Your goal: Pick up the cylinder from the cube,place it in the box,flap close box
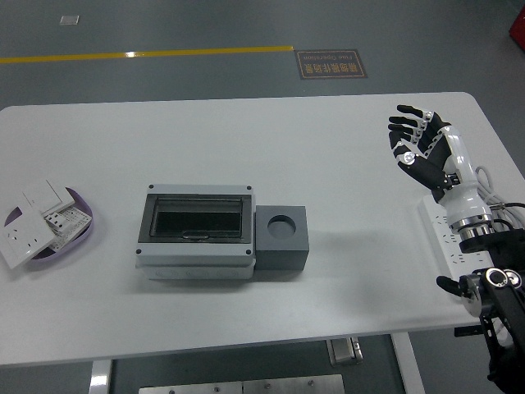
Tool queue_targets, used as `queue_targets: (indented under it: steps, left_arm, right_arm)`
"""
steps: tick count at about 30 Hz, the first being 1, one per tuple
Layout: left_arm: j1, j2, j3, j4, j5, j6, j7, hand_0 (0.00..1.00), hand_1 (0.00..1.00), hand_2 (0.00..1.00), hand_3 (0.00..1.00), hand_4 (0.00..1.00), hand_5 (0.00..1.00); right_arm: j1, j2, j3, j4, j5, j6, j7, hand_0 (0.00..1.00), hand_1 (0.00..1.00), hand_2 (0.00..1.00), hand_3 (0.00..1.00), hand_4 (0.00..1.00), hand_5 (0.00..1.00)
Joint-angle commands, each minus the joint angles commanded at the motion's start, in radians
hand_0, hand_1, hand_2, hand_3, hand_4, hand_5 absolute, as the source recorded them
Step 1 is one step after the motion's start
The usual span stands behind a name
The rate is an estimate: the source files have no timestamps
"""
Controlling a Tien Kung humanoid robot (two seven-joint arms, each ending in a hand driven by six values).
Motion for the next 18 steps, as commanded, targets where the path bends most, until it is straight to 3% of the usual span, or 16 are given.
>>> queue_targets:
  steps: [18]
  left_arm:
    - [-0.016,0.002,-0.012,0.0,-0.004,0.001,-0.008,0.637,0.672,0.66,0.705,0.752,0.321]
  right_arm:
    - [0.002,-0.001,0.001,-0.026,0.062,0.006,0.005,0.738,0.687,0.681,0.684,0.623,0.112]
